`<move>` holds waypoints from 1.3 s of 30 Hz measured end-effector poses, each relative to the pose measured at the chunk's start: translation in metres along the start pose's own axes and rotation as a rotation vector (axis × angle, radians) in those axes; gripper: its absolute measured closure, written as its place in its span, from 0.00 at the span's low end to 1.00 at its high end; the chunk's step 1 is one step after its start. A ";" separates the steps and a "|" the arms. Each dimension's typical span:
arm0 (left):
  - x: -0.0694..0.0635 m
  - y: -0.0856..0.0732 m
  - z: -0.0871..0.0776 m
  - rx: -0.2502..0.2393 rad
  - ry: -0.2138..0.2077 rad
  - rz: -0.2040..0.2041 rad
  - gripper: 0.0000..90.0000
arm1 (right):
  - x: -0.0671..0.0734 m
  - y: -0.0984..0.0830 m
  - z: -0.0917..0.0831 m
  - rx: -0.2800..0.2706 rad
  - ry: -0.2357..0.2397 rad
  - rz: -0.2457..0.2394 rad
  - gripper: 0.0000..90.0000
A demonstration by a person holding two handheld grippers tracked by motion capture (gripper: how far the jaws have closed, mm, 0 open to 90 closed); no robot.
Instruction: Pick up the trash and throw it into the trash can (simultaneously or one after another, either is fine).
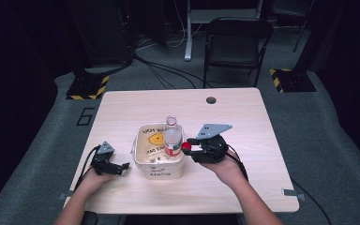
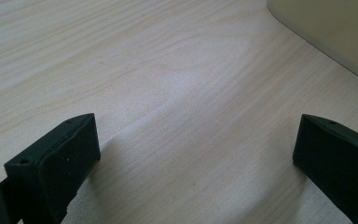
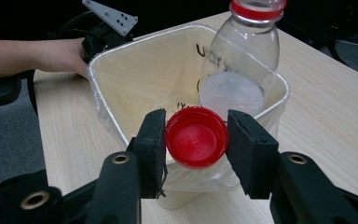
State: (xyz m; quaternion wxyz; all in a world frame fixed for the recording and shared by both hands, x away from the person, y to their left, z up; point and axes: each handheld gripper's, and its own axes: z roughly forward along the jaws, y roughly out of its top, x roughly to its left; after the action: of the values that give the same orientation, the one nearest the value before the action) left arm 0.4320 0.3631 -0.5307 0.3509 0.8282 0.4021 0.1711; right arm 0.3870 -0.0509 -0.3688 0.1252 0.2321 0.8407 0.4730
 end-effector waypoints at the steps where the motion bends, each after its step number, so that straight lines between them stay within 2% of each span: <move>1: 0.000 0.000 0.000 0.000 0.000 0.000 0.00 | 0.001 0.001 0.001 0.001 0.001 0.001 0.64; 16: 0.000 0.000 0.000 0.000 0.000 0.000 0.00 | 0.004 0.007 0.015 0.003 0.015 -0.024 0.64; 28: 0.000 0.000 0.000 -0.006 0.002 -0.001 0.00 | 0.005 0.005 0.027 0.004 -0.004 -0.026 0.64; 39: 0.000 0.000 0.000 -0.006 0.002 -0.001 0.00 | 0.009 0.001 0.042 0.026 0.013 -0.038 0.64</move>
State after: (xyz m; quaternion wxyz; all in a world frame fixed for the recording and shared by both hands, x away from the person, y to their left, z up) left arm 0.4321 0.3629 -0.5312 0.3529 0.8269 0.4023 0.1730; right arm 0.3977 -0.0149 -0.3893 0.1255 0.2146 0.8519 0.4610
